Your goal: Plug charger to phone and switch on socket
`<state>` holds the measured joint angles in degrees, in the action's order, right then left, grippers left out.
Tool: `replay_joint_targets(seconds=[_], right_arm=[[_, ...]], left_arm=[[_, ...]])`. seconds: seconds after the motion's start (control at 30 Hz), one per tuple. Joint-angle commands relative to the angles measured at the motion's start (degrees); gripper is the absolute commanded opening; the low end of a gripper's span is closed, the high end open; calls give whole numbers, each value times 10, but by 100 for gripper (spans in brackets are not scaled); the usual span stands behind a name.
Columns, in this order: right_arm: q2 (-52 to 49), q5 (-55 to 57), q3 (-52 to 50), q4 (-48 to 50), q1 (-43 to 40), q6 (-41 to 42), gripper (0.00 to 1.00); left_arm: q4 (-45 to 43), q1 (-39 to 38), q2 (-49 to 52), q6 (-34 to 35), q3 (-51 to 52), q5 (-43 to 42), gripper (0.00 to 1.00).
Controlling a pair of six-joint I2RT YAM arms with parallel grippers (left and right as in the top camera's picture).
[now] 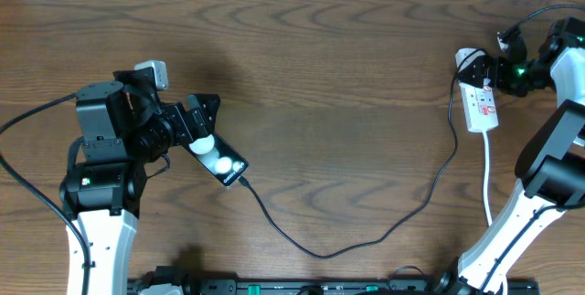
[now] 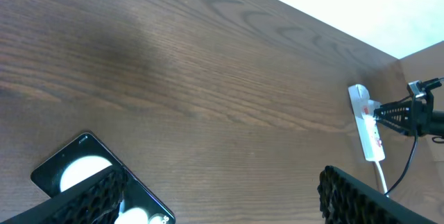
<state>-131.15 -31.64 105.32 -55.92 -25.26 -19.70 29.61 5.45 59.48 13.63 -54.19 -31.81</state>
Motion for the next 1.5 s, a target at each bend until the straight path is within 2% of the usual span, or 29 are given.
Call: replay_joint_targets(seconds=[0.0, 0.47, 0.83, 1.47], right_arm=[[-12, -19, -40, -5, 24, 21, 99], [-12, 15, -26, -10, 26, 49, 99], [-11, 14, 32, -52, 25, 50, 99], [-11, -35, -1, -34, 28, 48, 99]], left_arm=[[0, -1, 1, -7, -9, -5, 89], [0, -1, 1, -7, -9, -5, 89], [0, -1, 1, -7, -9, -5, 89], [0, -1, 1, -7, -9, -5, 89]])
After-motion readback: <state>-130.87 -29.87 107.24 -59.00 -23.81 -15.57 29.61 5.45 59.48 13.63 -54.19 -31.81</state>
